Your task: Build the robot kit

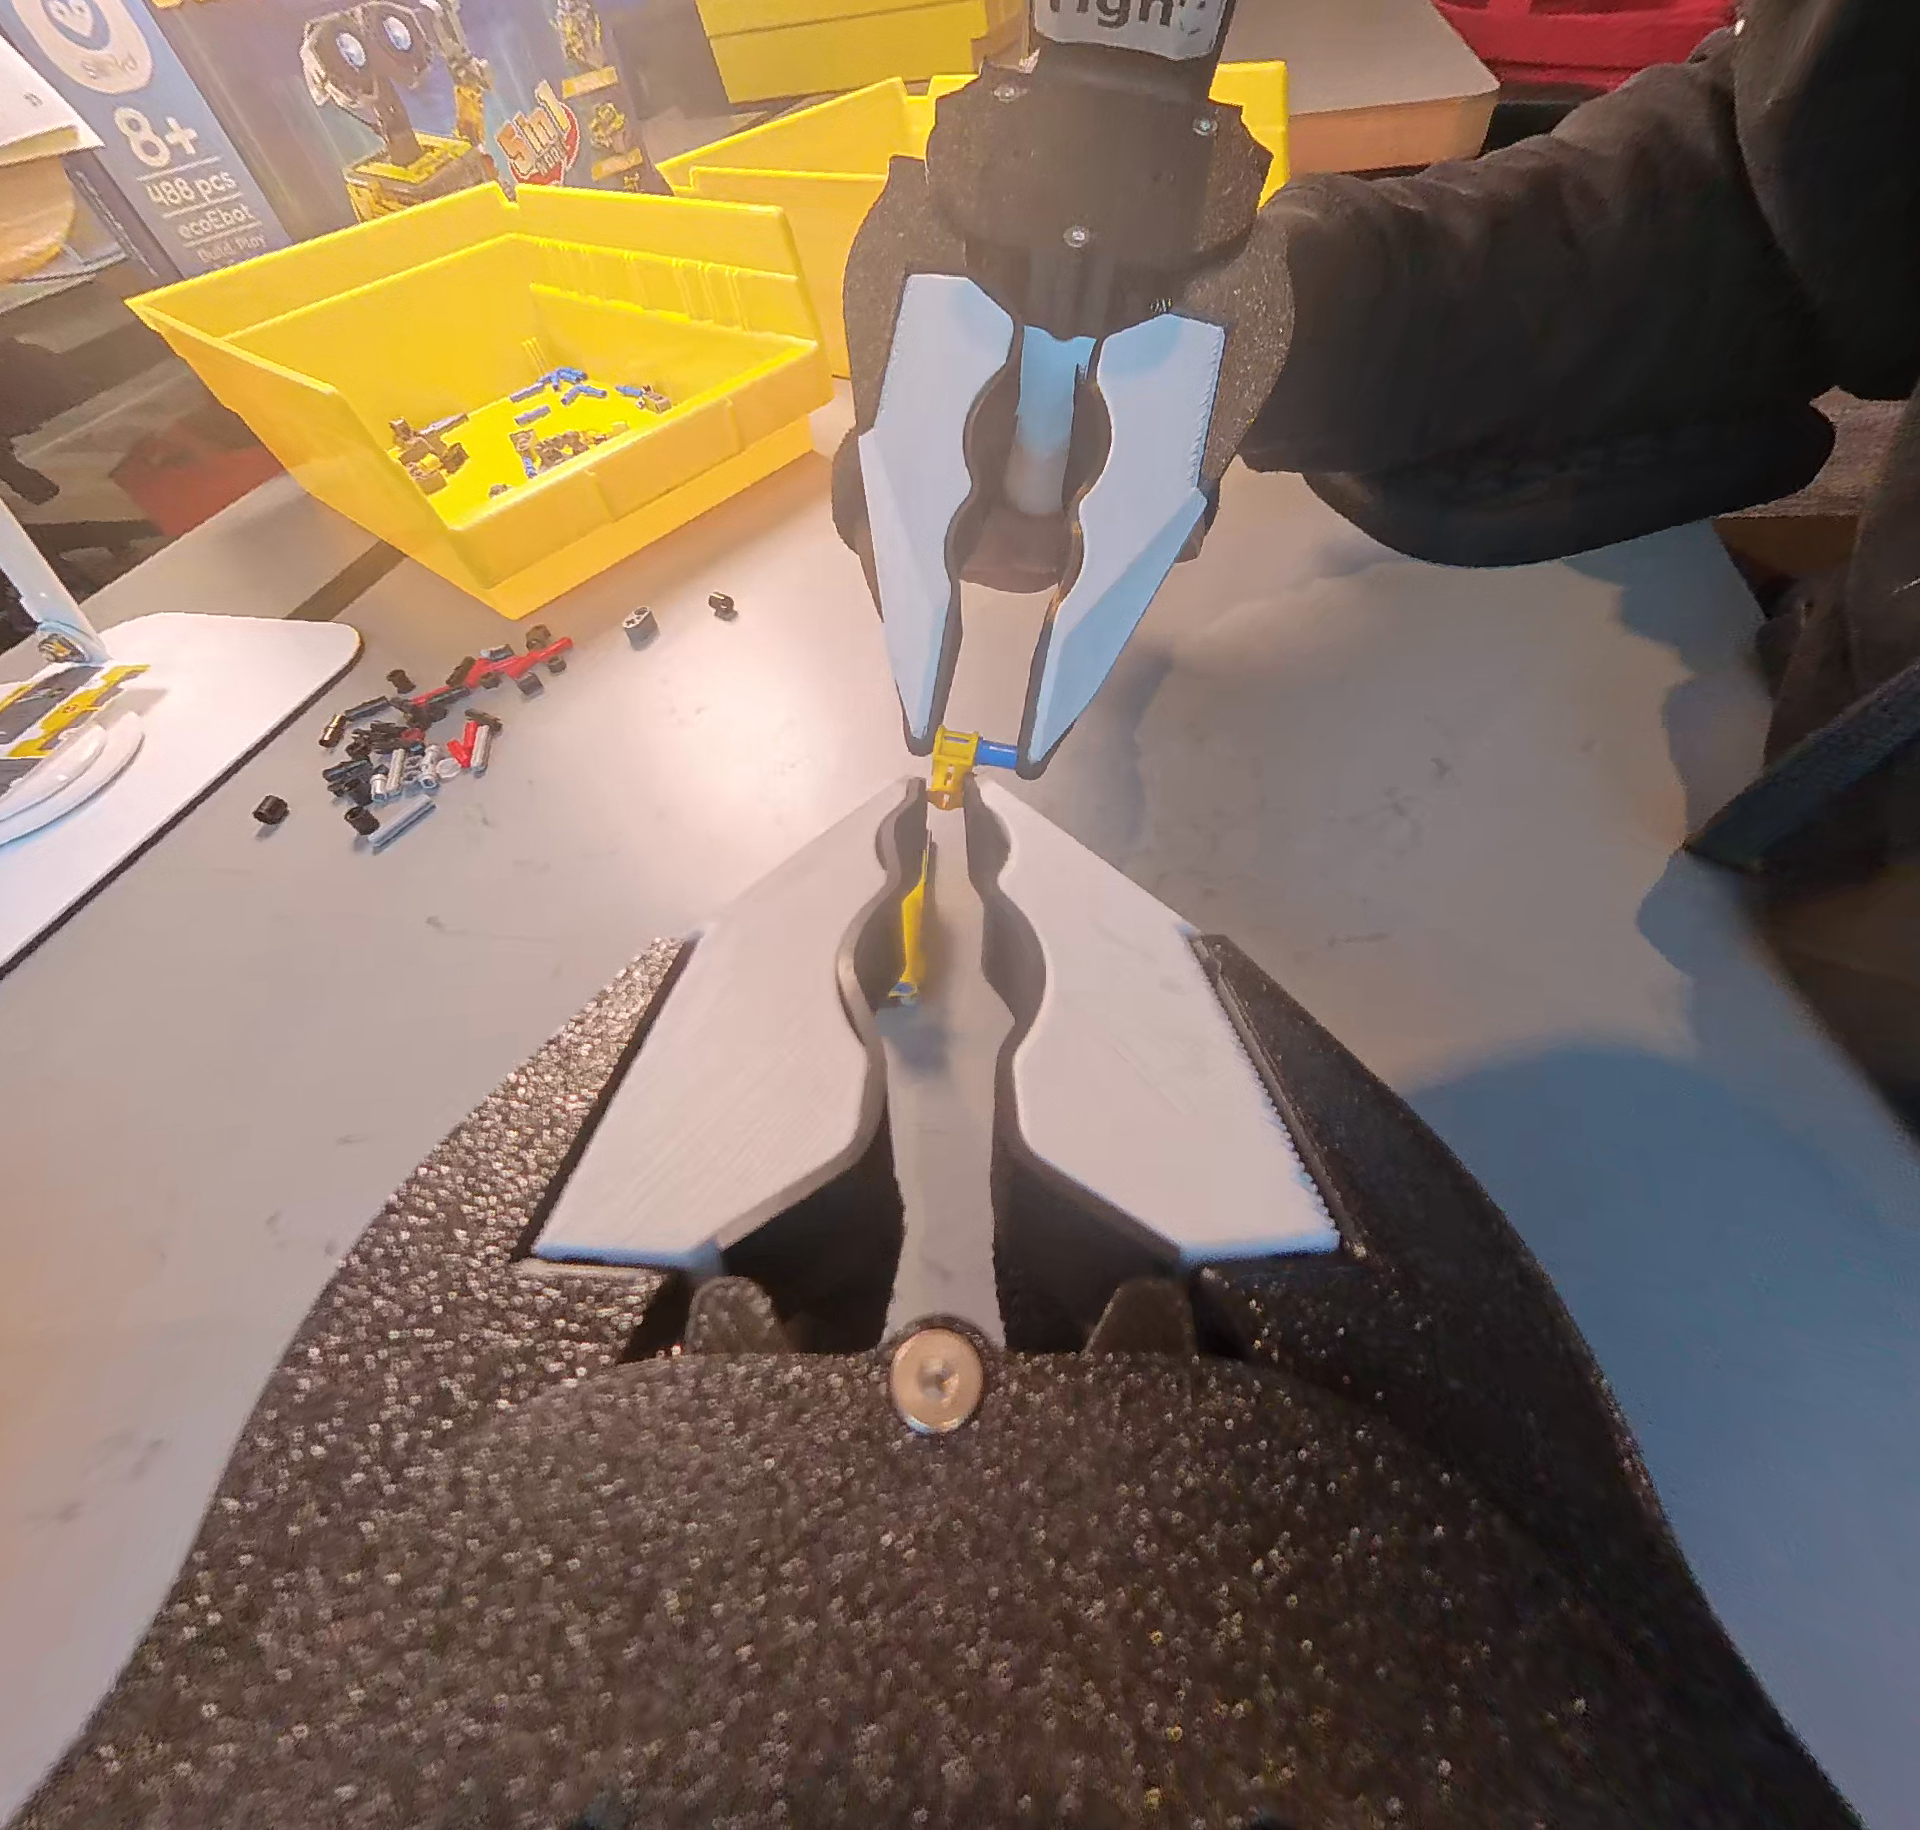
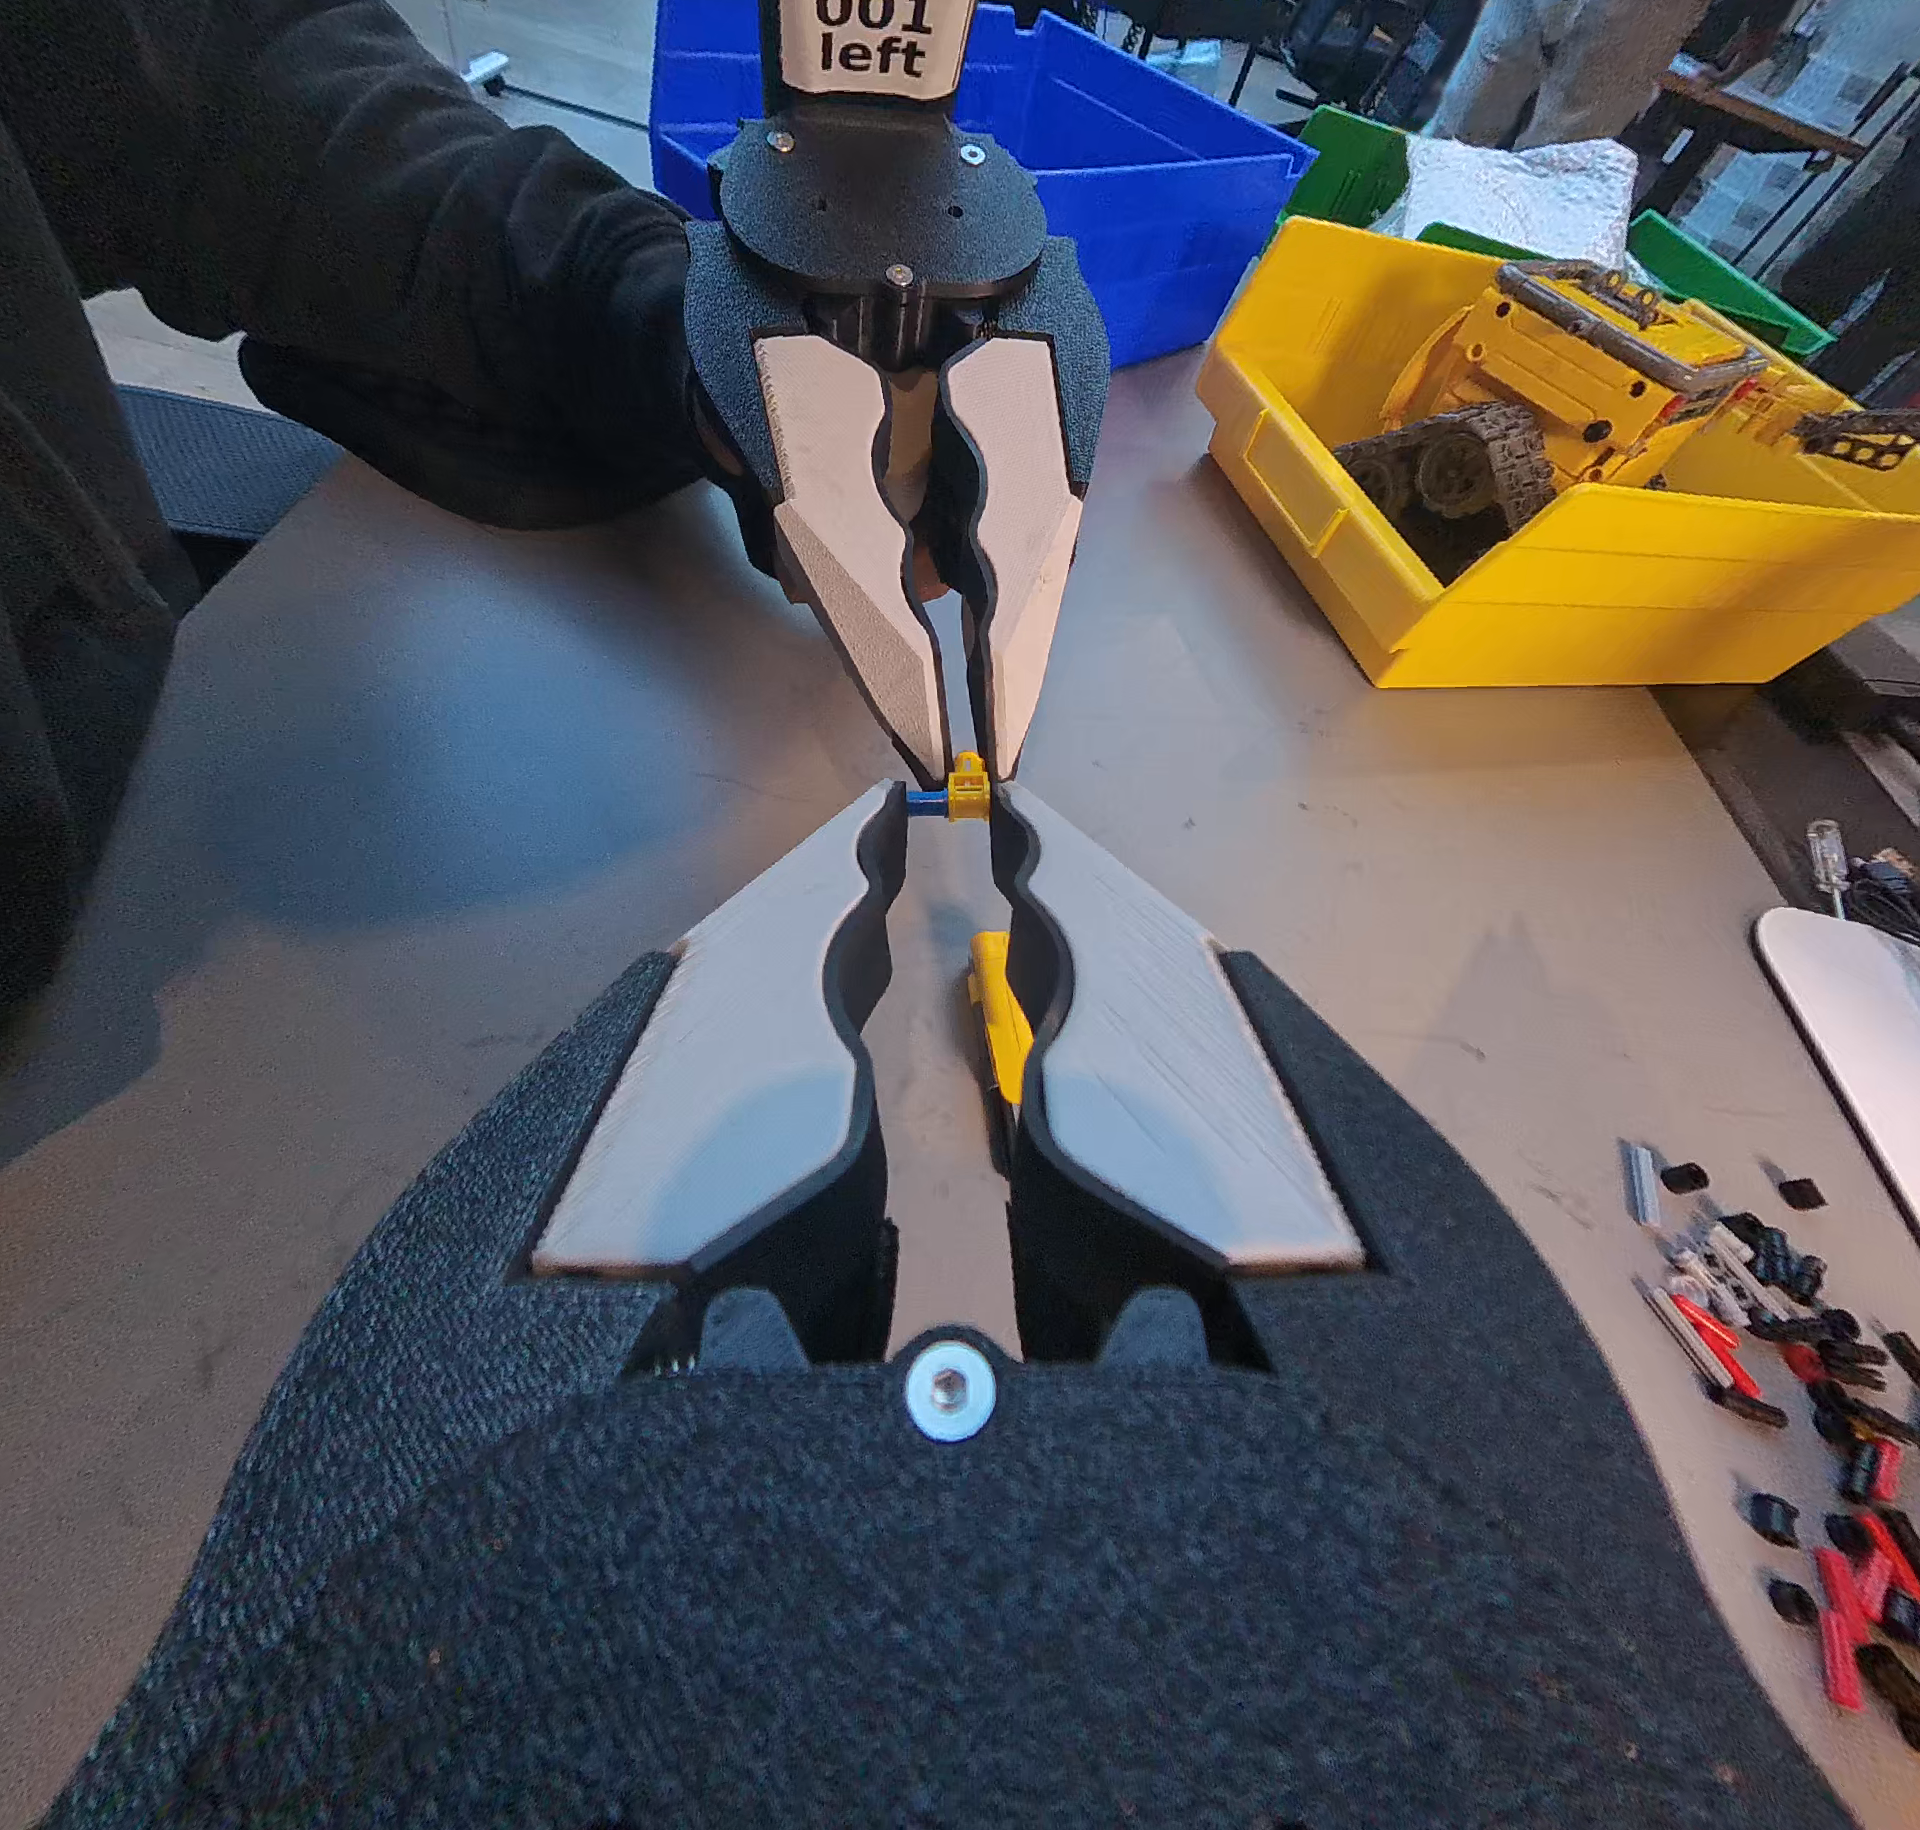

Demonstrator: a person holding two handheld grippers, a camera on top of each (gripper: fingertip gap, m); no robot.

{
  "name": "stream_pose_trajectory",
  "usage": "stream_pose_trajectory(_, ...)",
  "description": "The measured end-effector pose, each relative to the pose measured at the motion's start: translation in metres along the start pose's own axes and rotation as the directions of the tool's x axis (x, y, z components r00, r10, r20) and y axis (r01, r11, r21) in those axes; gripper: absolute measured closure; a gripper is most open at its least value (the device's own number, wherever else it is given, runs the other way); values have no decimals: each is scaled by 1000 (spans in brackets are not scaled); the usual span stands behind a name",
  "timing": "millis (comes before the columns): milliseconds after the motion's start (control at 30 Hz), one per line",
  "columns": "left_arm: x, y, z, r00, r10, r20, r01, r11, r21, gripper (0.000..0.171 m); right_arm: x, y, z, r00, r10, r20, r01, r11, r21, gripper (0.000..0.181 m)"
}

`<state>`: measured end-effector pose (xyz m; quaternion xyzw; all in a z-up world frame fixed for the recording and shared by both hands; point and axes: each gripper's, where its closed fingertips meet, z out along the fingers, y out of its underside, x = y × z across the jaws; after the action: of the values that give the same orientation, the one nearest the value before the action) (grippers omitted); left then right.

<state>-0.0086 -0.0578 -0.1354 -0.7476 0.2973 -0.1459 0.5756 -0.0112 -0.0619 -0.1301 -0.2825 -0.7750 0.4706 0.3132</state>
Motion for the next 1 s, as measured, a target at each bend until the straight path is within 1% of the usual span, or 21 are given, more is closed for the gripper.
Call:
stream_pose_trajectory(367, 5, 19, 7, 999, 30, -22, -32, 995, -90, 165, -6, 18, 6, 999, 2, 45, 1, 997, -72, 167)
stream_pose_trajectory(533, 3, 24, 8, 999, 25, -21, -28, 993, -116, 165, -5, 24, 8, 998, 33, 45, -29, 996, -86, 166)
stream_pose_trajectory(700, 5, 35, 12, 997, 78, -27, -81, 980, -181, 166, -8, 35, 13, 999, 15, 51, -8, 990, -138, 166)
stream_pose_trajectory(1000, 2, 35, 12, 997, 68, -22, -71, 982, -174, 165, -5, 34, 13, 998, 36, 43, -30, 992, -122, 166)
